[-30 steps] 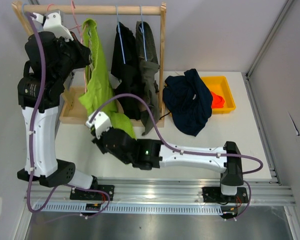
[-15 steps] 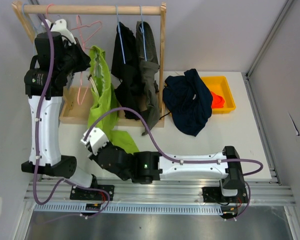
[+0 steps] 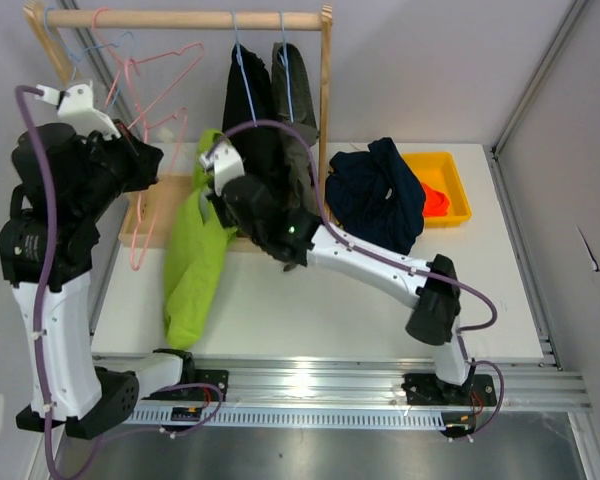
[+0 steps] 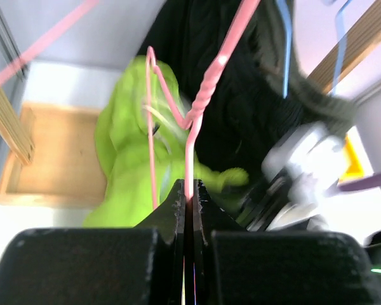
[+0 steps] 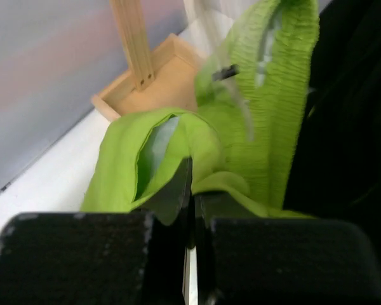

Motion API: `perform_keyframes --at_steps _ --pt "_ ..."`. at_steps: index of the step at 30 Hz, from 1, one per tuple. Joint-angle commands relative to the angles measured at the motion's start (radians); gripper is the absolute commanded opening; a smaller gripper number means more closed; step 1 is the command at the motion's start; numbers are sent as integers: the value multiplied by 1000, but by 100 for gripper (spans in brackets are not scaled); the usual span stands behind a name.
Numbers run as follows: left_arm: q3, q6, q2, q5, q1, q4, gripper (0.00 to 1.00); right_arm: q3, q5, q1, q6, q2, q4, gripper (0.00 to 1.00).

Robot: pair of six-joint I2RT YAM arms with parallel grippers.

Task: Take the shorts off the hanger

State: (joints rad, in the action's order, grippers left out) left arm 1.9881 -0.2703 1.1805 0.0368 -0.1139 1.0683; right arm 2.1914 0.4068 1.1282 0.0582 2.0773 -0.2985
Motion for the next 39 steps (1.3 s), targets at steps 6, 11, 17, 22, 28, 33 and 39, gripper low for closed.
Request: perform_keyframes --at_steps 6,11,17,22,28,33,39 --pt "259 -12 40 -61 -4 -110 0 -750 174 255 130 -492 254 0" --pt "191 -26 51 -44 -4 -157 0 -884 444 448 112 -768 168 0" --pt "-88 -46 -12 -9 -4 -286 0 -735 532 406 -102 -913 96 0" --pt "-117 -34 -13 11 -4 -295 0 -527 384 130 -187 -875 23 0" --pt "-181 5 -31 -14 -4 -306 0 -274 201 -190 -207 -771 -13 0" --pt "-224 -1 -28 -5 -4 -346 0 -52 73 -356 -215 -619 -65 0" --pt "-253 0 -15 -6 -4 -373 0 197 17 -548 -253 -461 -56 0"
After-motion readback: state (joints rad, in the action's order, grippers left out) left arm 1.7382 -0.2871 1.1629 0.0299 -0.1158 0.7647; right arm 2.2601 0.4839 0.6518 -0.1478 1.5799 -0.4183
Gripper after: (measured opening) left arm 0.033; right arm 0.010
